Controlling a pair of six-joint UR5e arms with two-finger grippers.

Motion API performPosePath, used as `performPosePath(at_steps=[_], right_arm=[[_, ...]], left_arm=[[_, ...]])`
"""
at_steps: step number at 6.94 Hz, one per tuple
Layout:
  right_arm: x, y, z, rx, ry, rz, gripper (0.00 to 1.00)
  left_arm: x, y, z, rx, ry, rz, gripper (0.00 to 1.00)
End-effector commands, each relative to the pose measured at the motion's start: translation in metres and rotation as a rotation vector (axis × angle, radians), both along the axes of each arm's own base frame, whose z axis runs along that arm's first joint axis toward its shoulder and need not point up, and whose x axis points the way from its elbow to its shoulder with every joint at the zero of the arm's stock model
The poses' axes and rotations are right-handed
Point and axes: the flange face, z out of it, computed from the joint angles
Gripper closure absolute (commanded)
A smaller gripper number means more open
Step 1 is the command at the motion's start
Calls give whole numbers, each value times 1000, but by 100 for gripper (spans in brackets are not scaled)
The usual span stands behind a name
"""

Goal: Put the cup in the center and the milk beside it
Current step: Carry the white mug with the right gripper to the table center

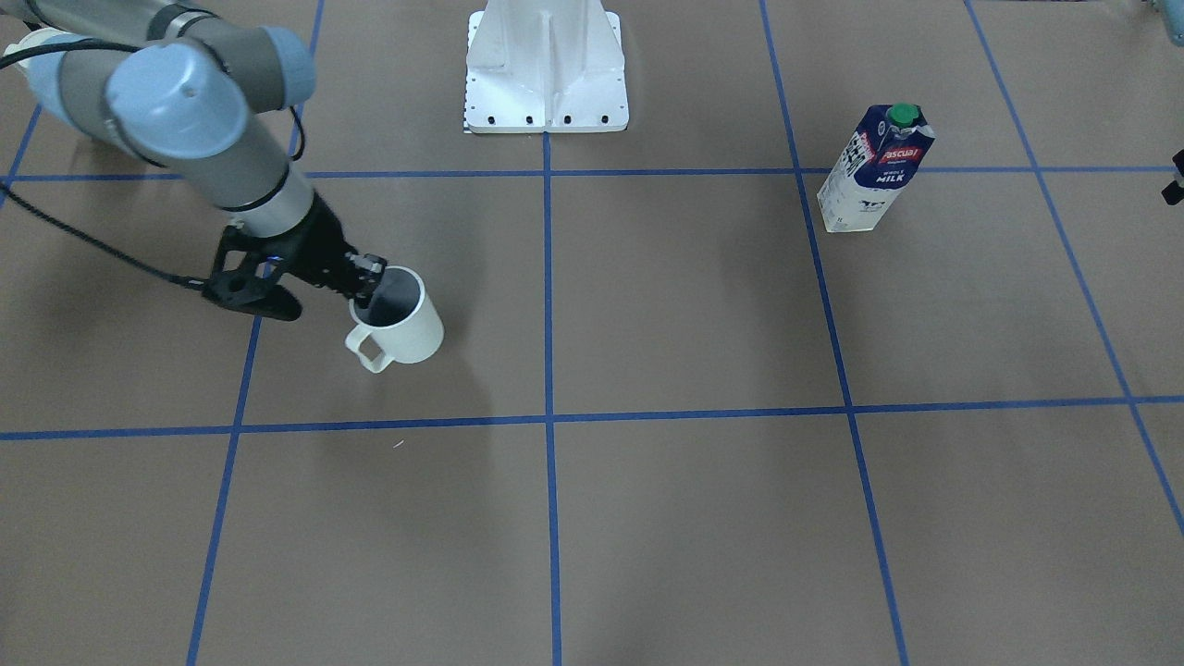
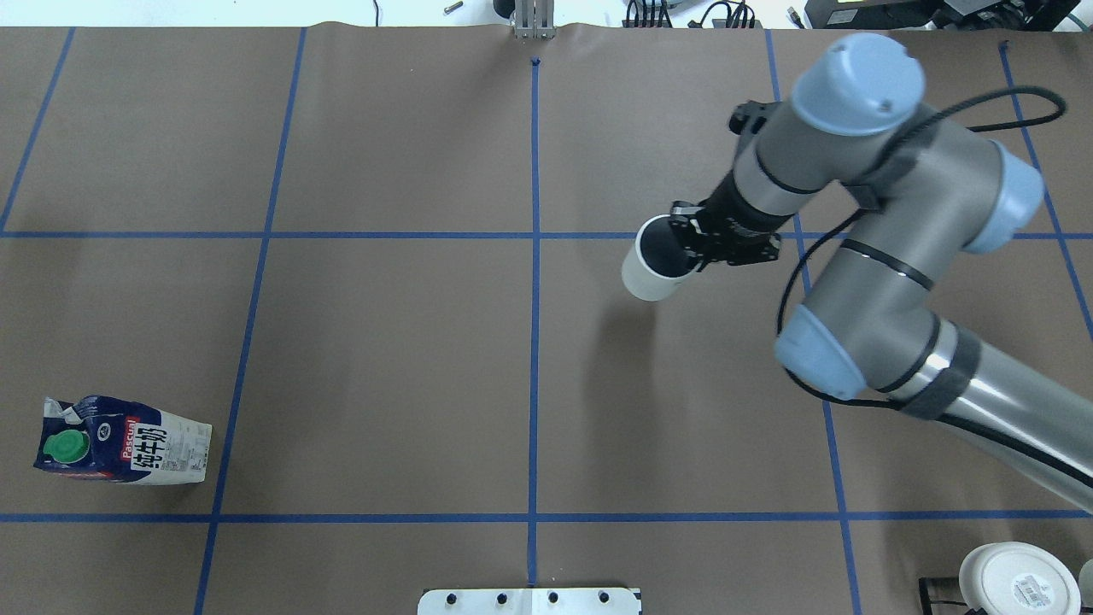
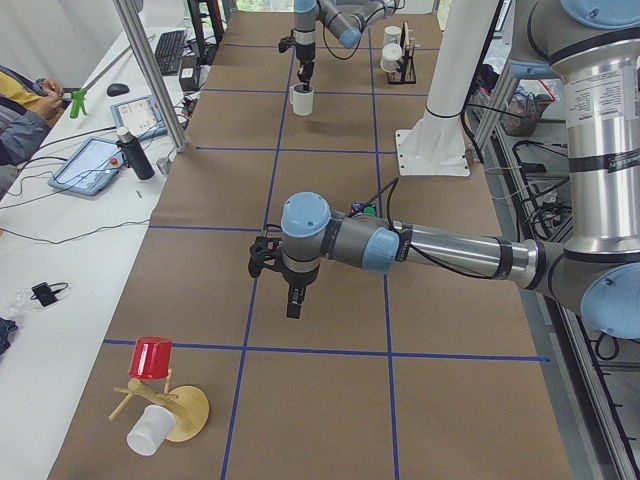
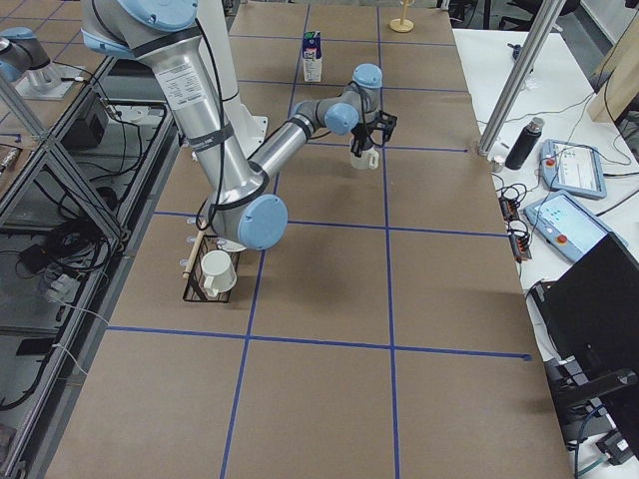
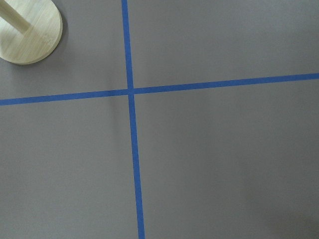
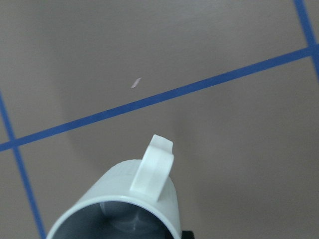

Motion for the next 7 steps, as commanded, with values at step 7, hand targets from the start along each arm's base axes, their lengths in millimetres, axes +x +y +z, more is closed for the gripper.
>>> performPosePath(at_steps=[7], right_arm=[[-135, -11, -48, -48, 11, -35, 100]], left_arm=[[4, -3, -5, -38, 12, -39, 2]])
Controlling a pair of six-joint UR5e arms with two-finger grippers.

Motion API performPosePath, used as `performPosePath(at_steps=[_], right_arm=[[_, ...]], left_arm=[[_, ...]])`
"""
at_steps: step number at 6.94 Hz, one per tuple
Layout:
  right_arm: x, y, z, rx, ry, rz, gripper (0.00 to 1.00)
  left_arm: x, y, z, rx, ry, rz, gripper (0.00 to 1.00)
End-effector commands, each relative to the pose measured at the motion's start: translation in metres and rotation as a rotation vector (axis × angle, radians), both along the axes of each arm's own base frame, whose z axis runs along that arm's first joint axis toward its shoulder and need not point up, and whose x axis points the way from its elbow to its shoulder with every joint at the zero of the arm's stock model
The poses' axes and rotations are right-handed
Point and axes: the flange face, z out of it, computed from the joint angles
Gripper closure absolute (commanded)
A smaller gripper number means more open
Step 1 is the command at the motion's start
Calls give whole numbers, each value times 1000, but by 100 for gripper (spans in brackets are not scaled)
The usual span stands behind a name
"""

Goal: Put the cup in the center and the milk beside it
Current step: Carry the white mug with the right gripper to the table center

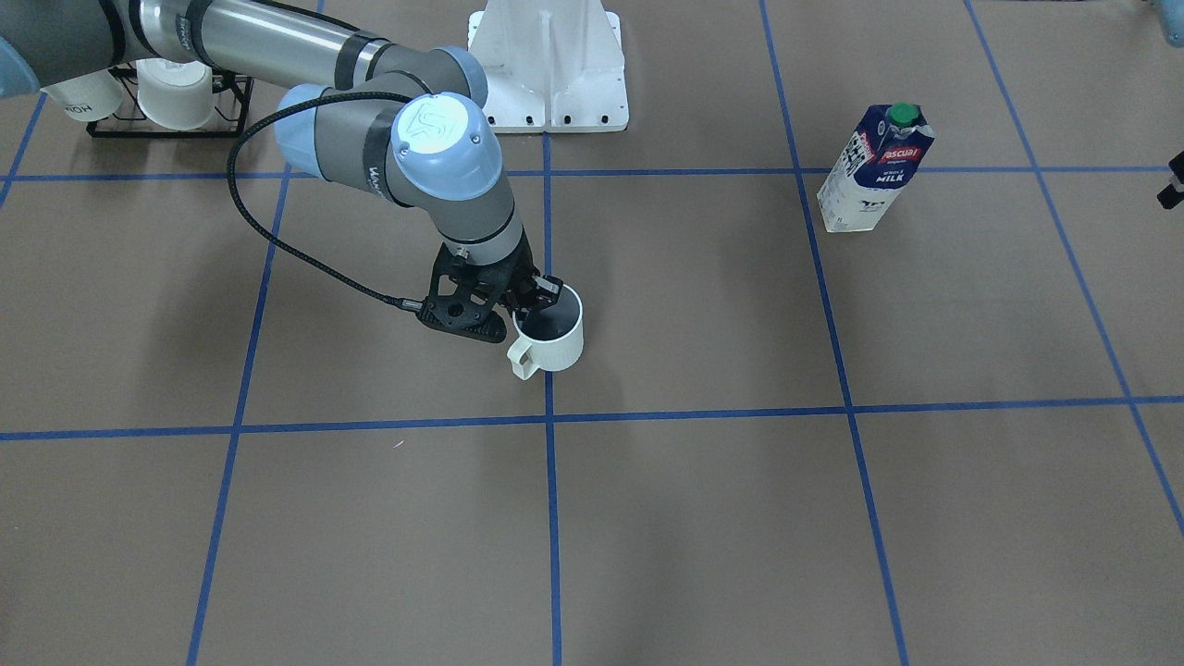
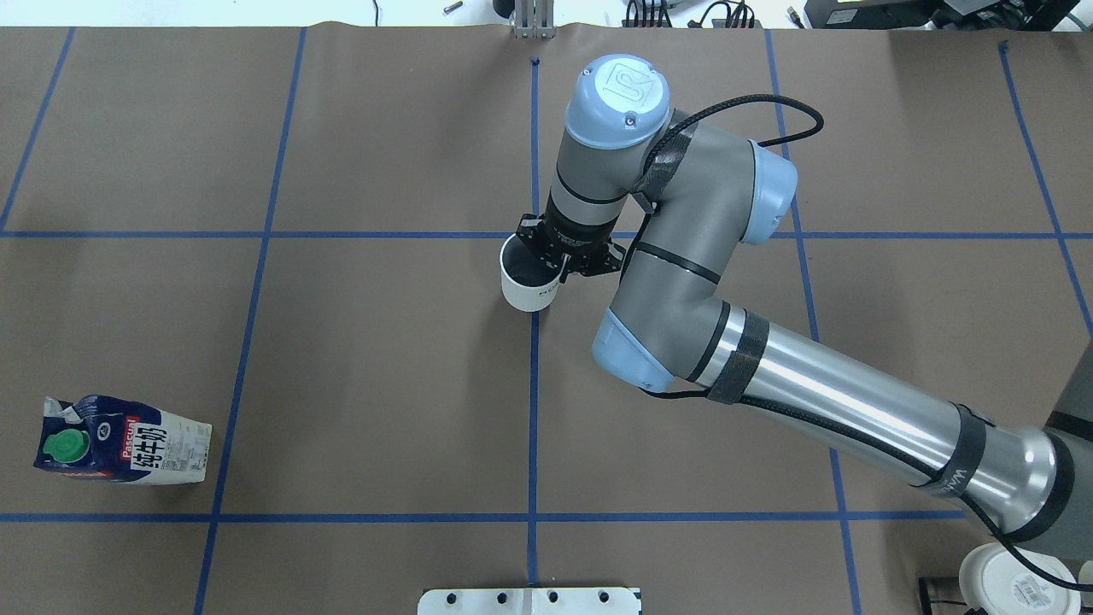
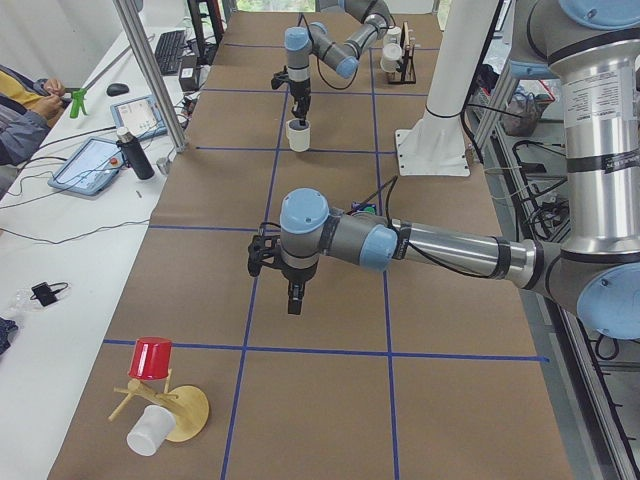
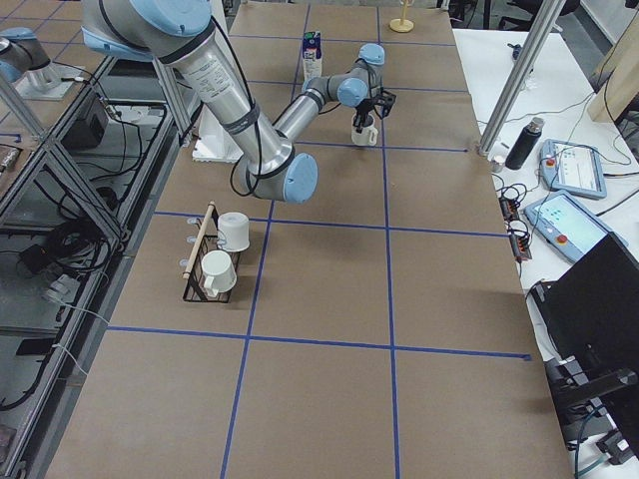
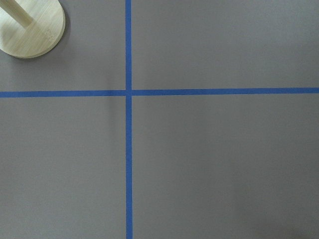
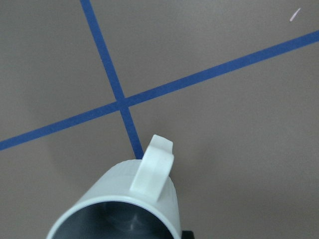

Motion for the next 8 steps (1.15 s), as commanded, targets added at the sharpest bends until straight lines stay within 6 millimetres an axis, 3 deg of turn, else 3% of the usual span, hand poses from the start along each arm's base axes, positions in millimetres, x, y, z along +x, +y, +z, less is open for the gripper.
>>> performPosePath(at_steps=[1, 2, 3, 5, 6, 7, 8], right_arm=[[-7, 5, 2, 1, 3, -14, 100], [-6, 5, 0, -1, -1, -10, 58], [-5, 6, -4, 1, -7, -4, 1], [10, 13, -20, 32, -51, 2, 0], [39, 14, -18, 41, -72, 19, 0], [75, 20, 4, 52, -79, 38, 0], [96, 21, 23, 51, -74, 50, 0]], left_arm=[[0, 0, -1, 2, 0, 1, 2], [1, 0, 1, -7, -1, -4, 2], [8, -5, -7, -36, 10, -35, 2], [79, 8, -68, -100, 63, -43, 2], [113, 24, -107, -122, 94, -32, 2], [149, 46, -148, -204, 138, -59, 2], [181, 69, -186, -241, 160, -65, 2]])
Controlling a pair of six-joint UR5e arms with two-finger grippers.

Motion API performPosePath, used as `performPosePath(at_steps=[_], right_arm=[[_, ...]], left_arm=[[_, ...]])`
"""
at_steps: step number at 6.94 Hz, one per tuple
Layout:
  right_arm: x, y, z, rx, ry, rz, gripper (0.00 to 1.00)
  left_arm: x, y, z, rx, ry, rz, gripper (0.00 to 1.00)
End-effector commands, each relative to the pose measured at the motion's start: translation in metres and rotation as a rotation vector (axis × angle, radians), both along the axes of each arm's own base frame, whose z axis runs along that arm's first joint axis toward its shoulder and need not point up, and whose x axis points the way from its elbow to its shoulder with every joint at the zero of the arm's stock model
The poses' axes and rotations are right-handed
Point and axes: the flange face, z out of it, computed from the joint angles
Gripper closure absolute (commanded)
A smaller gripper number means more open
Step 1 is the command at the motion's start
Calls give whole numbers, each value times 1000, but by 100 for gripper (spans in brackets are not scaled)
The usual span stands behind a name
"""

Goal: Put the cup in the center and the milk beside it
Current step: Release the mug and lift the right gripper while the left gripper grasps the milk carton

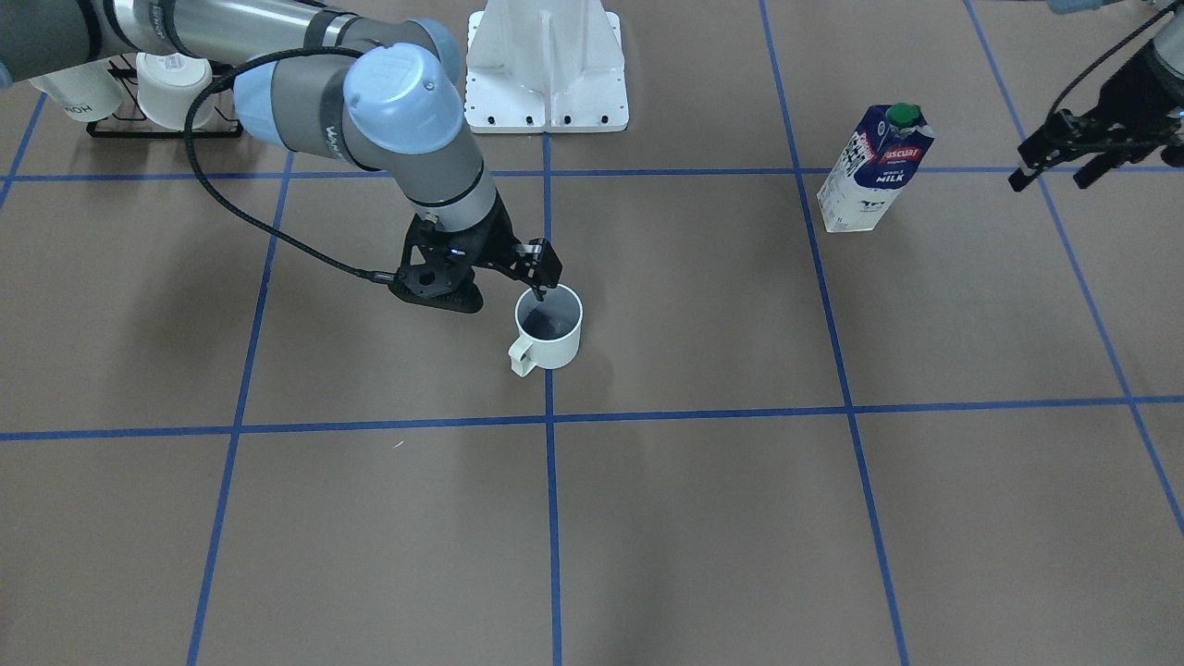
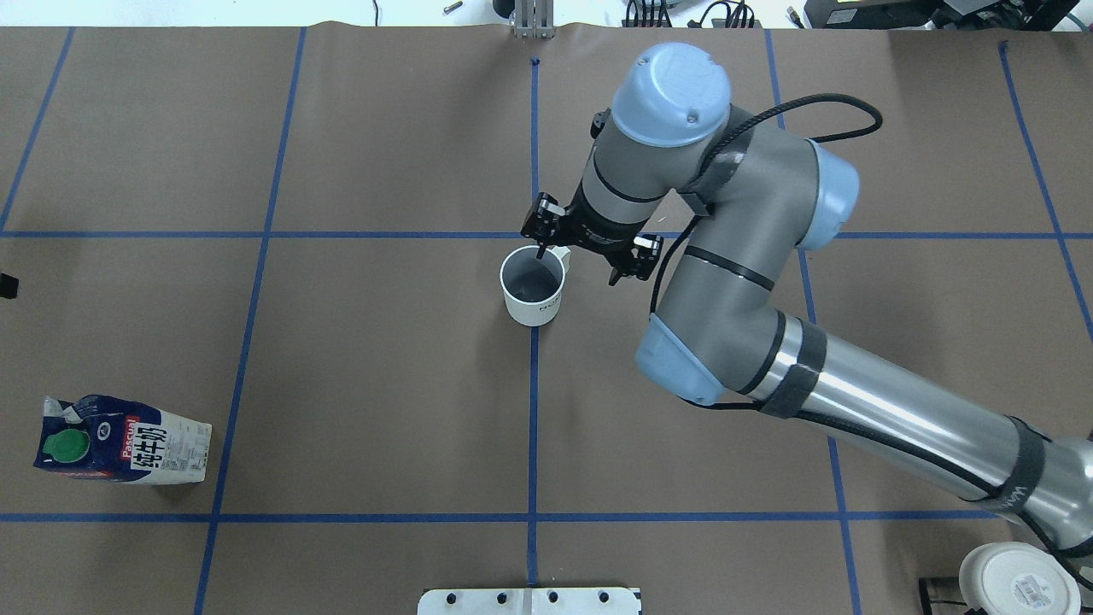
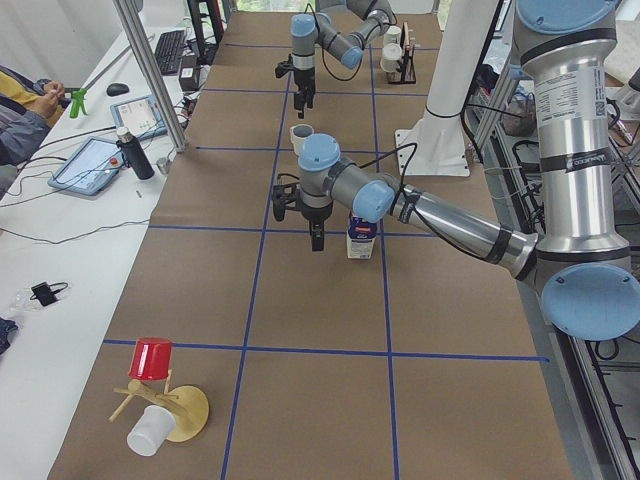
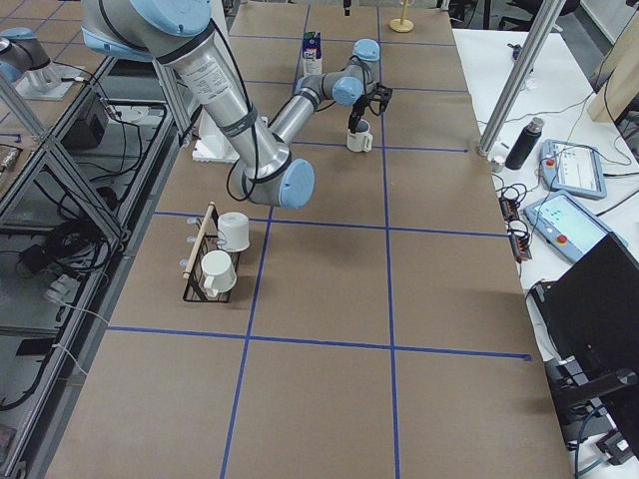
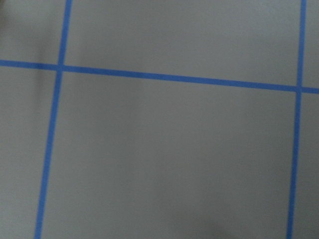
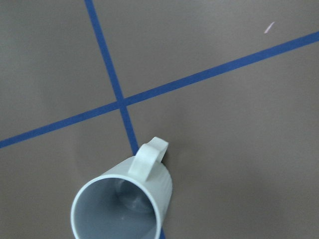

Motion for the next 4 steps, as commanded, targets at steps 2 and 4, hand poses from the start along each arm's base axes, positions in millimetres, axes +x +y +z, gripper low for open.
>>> performPosePath(at_steps=[2, 4], right_arm=[[32, 4, 36, -7, 17, 19, 0], [28, 7, 37, 0, 21, 19, 0]], left_arm=[[67, 52, -52, -47, -17, 2, 2], [84, 75, -44, -34, -59, 53, 2]])
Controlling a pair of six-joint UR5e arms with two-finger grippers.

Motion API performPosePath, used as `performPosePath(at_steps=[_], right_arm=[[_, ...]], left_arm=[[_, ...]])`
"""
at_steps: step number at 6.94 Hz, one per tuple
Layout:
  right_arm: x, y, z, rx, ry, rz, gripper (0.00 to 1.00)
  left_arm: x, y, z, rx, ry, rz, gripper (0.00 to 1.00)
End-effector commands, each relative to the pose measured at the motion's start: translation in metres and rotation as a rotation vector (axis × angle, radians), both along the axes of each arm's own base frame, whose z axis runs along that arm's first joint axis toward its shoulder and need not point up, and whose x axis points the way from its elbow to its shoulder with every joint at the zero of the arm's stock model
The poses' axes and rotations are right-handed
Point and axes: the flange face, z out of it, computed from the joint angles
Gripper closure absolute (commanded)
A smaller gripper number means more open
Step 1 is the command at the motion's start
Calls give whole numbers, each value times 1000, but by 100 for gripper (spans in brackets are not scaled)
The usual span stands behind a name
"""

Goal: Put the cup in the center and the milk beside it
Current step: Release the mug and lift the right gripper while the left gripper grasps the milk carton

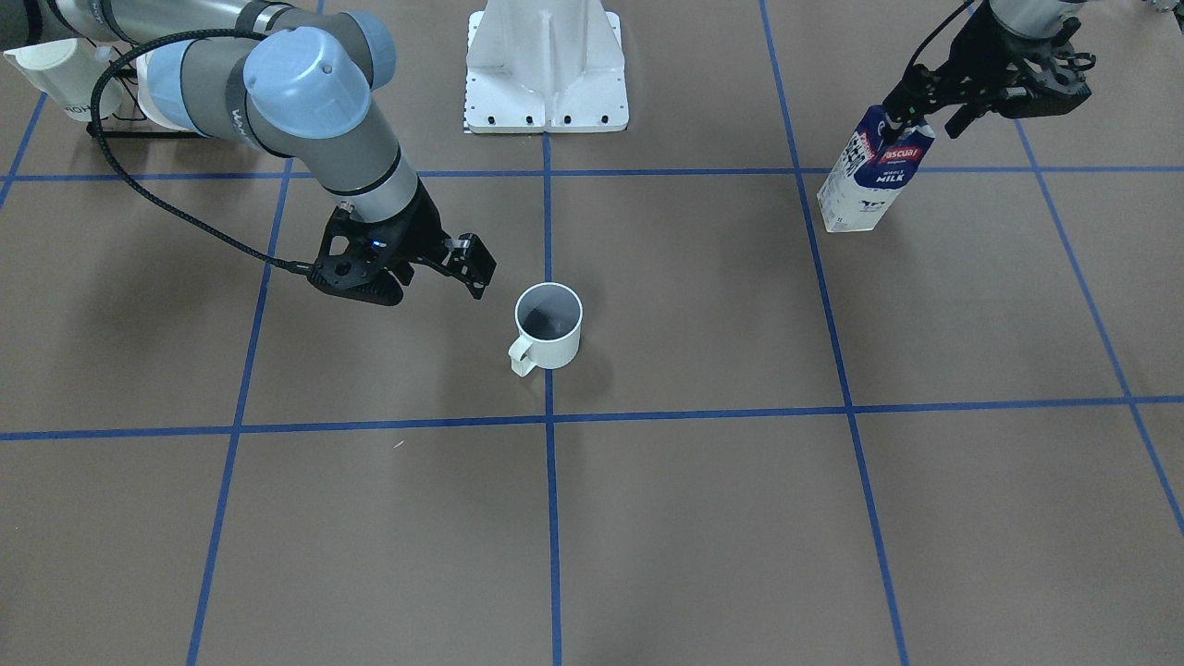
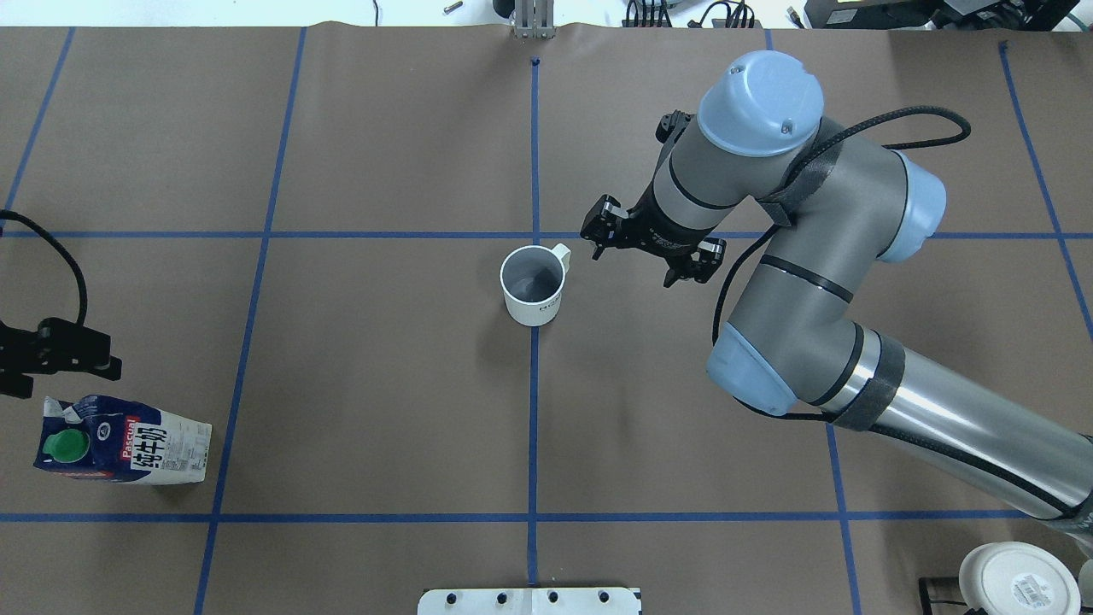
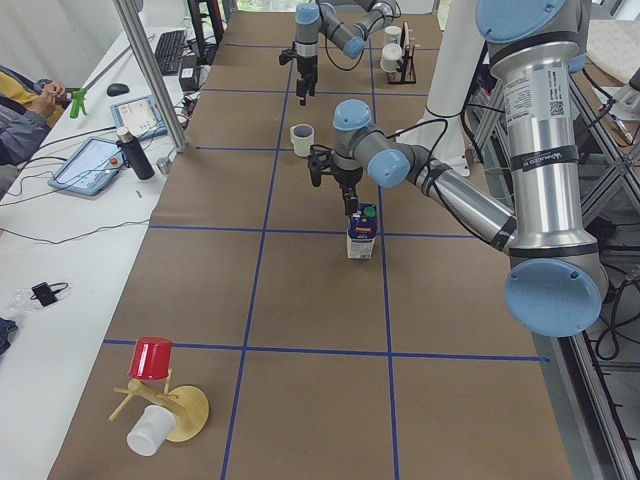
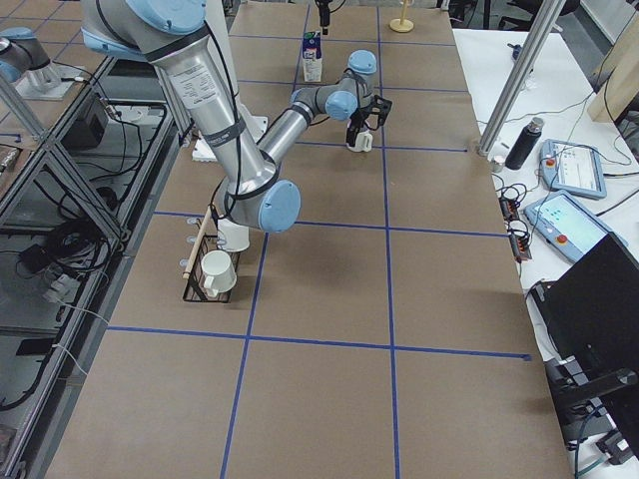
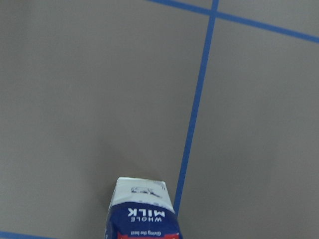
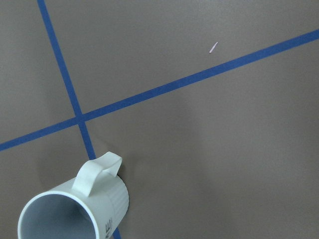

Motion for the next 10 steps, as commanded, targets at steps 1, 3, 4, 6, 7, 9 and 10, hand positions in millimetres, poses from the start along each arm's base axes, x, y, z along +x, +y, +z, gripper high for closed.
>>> performPosePath(at_steps=[1, 3, 4, 6, 7, 9, 10], right_arm=[[-3, 1, 4, -1, 7, 1, 0], [-4, 2, 9, -5, 14, -1, 0], [-4, 2, 10, -6, 16, 0, 0], [-4, 2, 11, -7, 17, -1, 0], [-3, 2, 14, -9, 20, 0, 0], [-3, 2, 17, -12, 24, 0, 0], [-4, 3, 17, -11, 23, -2, 0]], left_arm=[[15, 17, 3, 5, -23, 46, 2], [23, 25, 13, -9, -41, 77, 2], [25, 26, 16, -13, -46, 81, 2], [37, 25, 29, -9, -81, 88, 2], [47, 21, 35, -15, -88, 97, 2], [52, 19, 43, -18, -96, 105, 2], [53, 19, 44, -17, -96, 106, 2]])
